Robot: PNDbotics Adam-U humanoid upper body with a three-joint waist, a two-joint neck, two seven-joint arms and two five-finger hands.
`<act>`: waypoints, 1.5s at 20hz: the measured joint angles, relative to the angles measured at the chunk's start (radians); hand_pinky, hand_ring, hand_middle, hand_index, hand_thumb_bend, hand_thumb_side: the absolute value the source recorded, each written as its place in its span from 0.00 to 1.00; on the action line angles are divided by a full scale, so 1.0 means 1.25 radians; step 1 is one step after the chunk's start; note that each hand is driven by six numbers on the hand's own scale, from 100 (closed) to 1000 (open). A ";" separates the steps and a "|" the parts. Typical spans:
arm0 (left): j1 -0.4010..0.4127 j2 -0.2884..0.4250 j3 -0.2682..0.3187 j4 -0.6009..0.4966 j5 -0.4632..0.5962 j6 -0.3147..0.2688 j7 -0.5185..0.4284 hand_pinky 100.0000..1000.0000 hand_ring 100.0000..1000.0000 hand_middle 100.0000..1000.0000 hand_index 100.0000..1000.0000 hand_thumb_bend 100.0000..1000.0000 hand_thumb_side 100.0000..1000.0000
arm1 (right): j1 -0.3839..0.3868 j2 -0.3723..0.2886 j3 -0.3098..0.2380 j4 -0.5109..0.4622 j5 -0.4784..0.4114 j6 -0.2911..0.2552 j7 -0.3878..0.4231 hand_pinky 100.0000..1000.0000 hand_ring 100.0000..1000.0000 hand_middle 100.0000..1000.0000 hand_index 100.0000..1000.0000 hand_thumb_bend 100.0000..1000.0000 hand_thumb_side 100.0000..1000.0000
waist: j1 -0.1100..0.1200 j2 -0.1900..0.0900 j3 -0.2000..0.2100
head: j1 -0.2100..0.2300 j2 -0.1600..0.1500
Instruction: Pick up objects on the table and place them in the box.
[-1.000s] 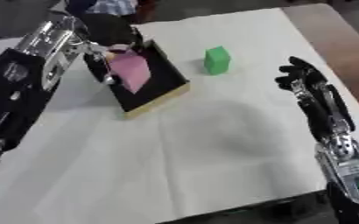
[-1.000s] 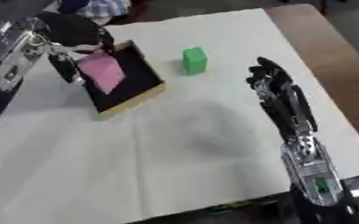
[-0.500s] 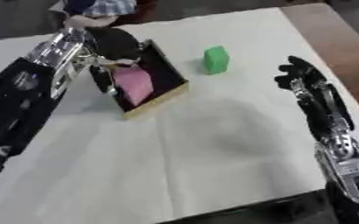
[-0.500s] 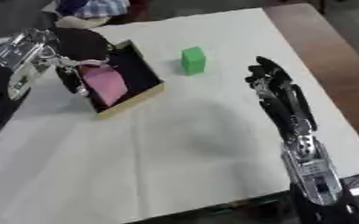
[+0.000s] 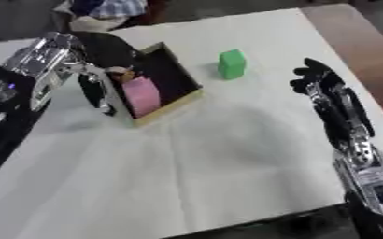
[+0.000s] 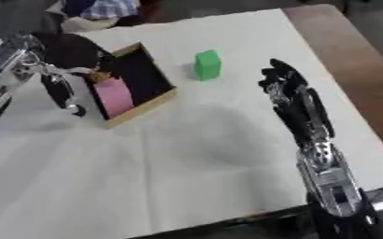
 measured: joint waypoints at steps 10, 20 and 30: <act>0.136 0.132 0.101 -0.218 0.210 0.093 0.062 0.75 0.69 0.71 0.81 0.24 0.24 | -0.182 -0.080 0.021 0.071 0.056 0.004 0.036 0.76 0.72 0.75 0.91 0.00 0.57 | -0.002 -0.001 0.037 | -0.020 0.000; 0.412 0.158 0.224 -0.410 0.484 0.297 0.265 0.72 0.58 0.63 0.79 0.08 0.58 | -0.470 -0.172 0.089 0.429 0.269 -0.068 0.246 0.82 0.87 0.88 0.98 0.03 0.41 | -0.017 -0.001 0.063 | -0.044 0.000; 0.533 0.076 0.277 -0.422 0.563 0.339 0.361 0.71 0.56 0.60 0.79 0.05 0.64 | -0.604 -0.125 0.059 0.722 0.717 -0.160 0.331 0.86 0.94 0.95 0.99 0.29 0.34 | -0.020 -0.001 0.080 | -0.063 0.000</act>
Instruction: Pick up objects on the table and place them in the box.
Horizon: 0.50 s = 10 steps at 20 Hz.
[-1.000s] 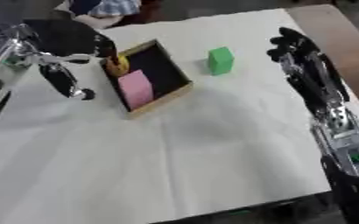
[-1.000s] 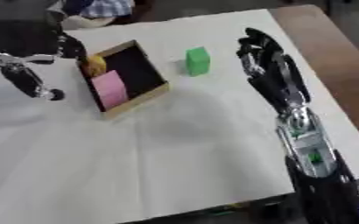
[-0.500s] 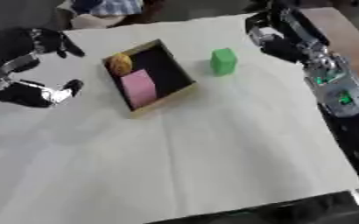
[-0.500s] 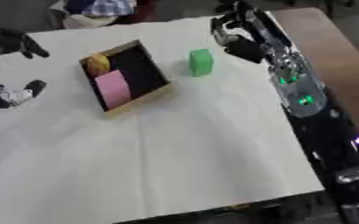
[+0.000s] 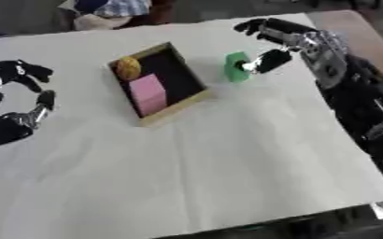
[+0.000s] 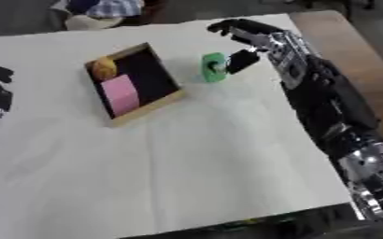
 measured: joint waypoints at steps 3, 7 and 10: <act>0.010 -0.012 0.004 0.000 0.002 0.001 0.006 0.71 0.55 0.60 0.79 0.06 0.63 | -0.010 0.015 -0.026 0.042 0.092 -0.001 -0.026 0.87 0.94 0.95 0.99 0.25 0.33 | 0.000 0.000 0.000 | -0.001 0.000; 0.014 -0.023 0.006 0.005 0.003 0.002 0.009 0.71 0.55 0.60 0.79 0.04 0.66 | -0.021 0.031 -0.056 0.074 0.169 0.011 -0.066 0.87 0.94 0.94 0.99 0.28 0.32 | 0.000 0.000 0.002 | -0.004 0.000; 0.014 -0.029 0.006 0.006 0.003 0.002 0.009 0.71 0.55 0.60 0.79 0.04 0.66 | -0.025 0.041 -0.073 0.091 0.196 0.025 -0.089 0.87 0.93 0.93 0.99 0.26 0.33 | 0.000 0.000 0.005 | -0.006 0.000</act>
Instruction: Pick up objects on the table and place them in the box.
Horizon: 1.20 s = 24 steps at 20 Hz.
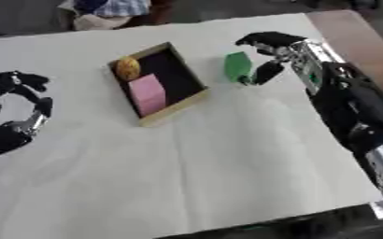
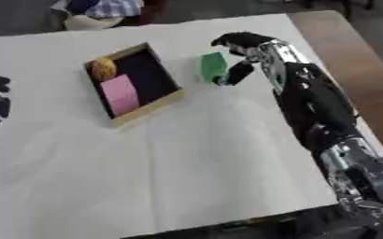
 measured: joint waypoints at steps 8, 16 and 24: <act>0.001 -0.007 0.001 0.004 -0.001 0.001 -0.001 0.71 0.55 0.60 0.79 0.04 0.67 | -0.004 0.020 -0.019 0.032 0.027 0.023 -0.017 0.84 0.86 0.70 0.85 0.10 0.27 | 0.000 0.000 0.007 | -0.002 0.000; 0.004 -0.008 0.002 0.007 -0.001 0.002 -0.002 0.71 0.55 0.60 0.79 0.03 0.67 | -0.007 0.020 -0.021 0.004 0.010 0.015 -0.069 0.82 0.81 0.58 0.78 0.00 0.21 | 0.000 0.000 0.009 | -0.002 0.000; 0.005 -0.014 0.003 0.009 -0.001 0.002 -0.002 0.71 0.55 0.60 0.79 0.03 0.67 | -0.021 0.034 0.021 -0.089 -0.084 -0.038 -0.058 0.82 0.82 0.60 0.80 0.00 0.25 | 0.000 0.000 0.010 | -0.002 0.000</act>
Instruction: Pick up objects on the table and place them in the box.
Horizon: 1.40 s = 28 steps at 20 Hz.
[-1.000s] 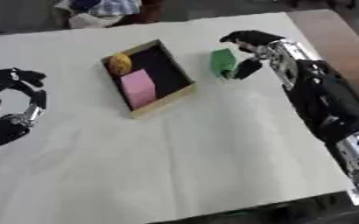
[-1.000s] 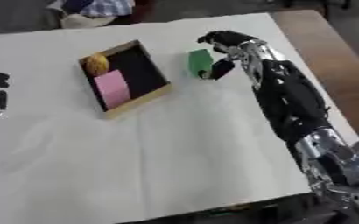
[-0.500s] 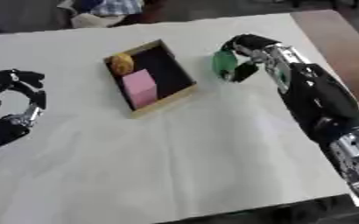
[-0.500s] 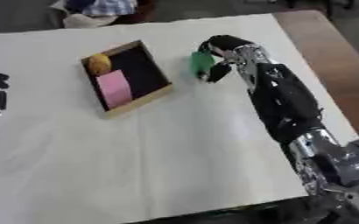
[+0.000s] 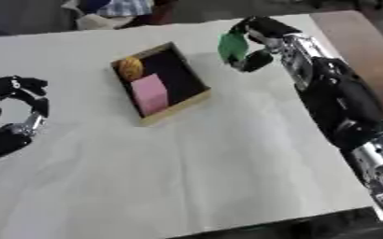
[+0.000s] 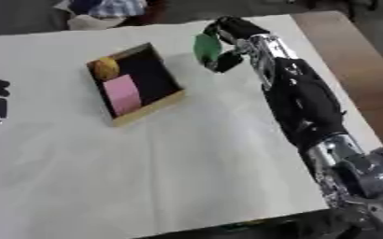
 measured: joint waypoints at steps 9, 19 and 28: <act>0.000 0.000 0.000 0.000 0.000 0.000 0.000 0.71 0.55 0.60 0.79 0.03 0.68 | -0.006 0.062 0.055 0.003 -0.014 -0.051 0.086 0.83 0.84 0.66 0.84 0.00 0.32 | 0.000 0.000 0.007 | -0.006 0.000; 0.003 -0.001 0.001 0.000 -0.001 0.001 0.000 0.71 0.55 0.59 0.79 0.02 0.67 | -0.004 0.077 0.063 0.021 0.027 -0.074 0.094 0.86 0.89 0.89 0.97 0.22 0.49 | 0.000 0.000 0.008 | -0.006 0.000; 0.008 -0.001 0.007 0.000 -0.001 0.003 0.006 0.71 0.55 0.59 0.79 0.02 0.68 | 0.015 0.030 0.064 -0.040 -0.027 -0.086 0.098 0.86 0.88 0.87 0.97 0.13 0.40 | 0.000 0.000 0.000 | -0.002 0.000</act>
